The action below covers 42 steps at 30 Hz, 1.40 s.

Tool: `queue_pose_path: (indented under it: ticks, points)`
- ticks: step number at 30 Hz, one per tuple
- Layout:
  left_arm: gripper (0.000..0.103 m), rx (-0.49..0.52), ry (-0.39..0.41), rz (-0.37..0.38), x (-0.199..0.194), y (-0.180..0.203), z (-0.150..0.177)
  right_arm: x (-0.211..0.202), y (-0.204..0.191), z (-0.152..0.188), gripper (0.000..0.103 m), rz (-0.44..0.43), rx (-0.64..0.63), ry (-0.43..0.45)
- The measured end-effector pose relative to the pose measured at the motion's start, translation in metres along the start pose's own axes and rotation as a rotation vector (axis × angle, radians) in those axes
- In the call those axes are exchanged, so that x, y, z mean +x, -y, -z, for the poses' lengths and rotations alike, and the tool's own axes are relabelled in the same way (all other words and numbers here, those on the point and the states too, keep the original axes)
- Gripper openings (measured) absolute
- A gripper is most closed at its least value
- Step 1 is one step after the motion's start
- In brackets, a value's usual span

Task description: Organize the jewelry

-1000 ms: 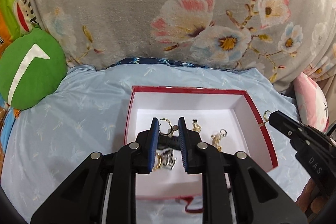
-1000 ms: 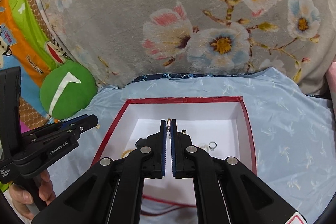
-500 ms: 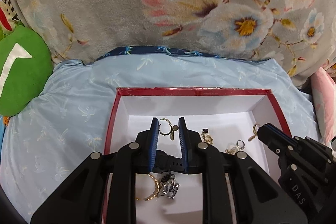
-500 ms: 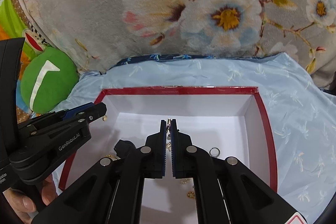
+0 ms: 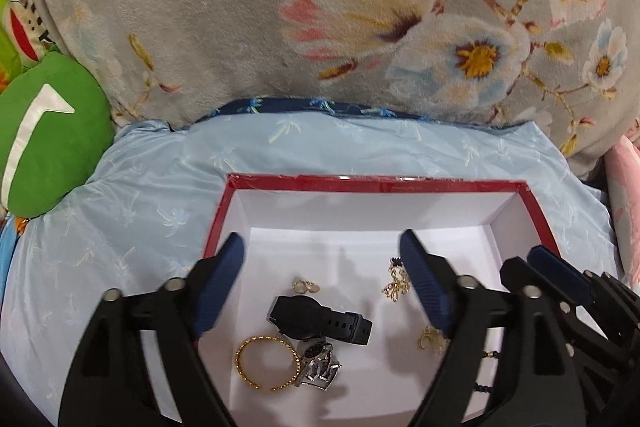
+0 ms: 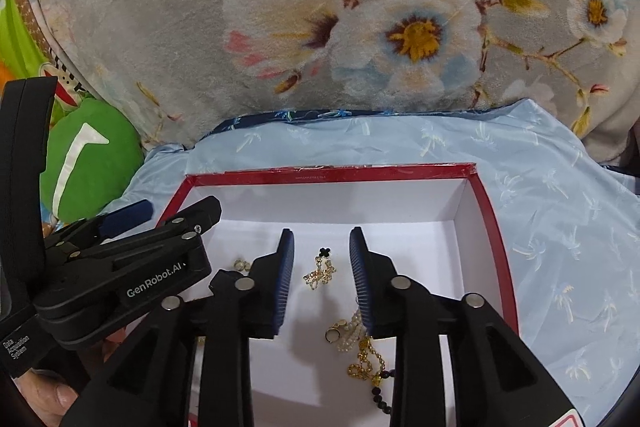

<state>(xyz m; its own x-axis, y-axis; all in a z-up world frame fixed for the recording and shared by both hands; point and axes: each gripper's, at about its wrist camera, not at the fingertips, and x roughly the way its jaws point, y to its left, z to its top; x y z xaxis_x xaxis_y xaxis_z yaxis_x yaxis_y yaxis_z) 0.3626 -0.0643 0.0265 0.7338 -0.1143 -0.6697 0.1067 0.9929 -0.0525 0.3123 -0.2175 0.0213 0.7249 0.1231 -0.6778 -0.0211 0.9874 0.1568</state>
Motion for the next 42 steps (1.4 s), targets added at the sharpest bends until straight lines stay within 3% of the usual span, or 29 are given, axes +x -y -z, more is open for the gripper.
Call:
queue_pose_path:
  ticks: [9,18,22,26,33,37,42]
  points:
    - [0.083,-0.011,0.047,0.019,-0.042,0.002,0.0,-0.043,-0.001,0.002,0.044,0.009,0.004,0.079]
    - [0.088,-0.038,0.097,0.029,-0.107,-0.014,0.023,-0.107,-0.003,0.029,0.066,0.04,0.003,0.168]
    - [0.089,-0.051,0.086,0.029,-0.124,-0.029,0.046,-0.127,-0.001,0.047,0.066,0.066,-0.005,0.177]
    - [0.089,-0.037,0.062,-0.02,-0.133,-0.04,0.074,-0.142,0.008,0.071,0.066,0.058,0.035,0.166]
    - [0.089,-0.08,0.008,0.003,-0.153,-0.047,0.128,-0.167,0.01,0.118,0.067,0.086,0.073,0.152]
    - [0.089,-0.109,-0.017,0.007,-0.162,-0.048,0.151,-0.178,0.004,0.142,0.077,0.121,0.074,0.155]
    - [0.09,-0.11,-0.04,-0.011,-0.17,-0.043,0.174,-0.185,-0.004,0.167,0.081,0.173,0.052,0.142]
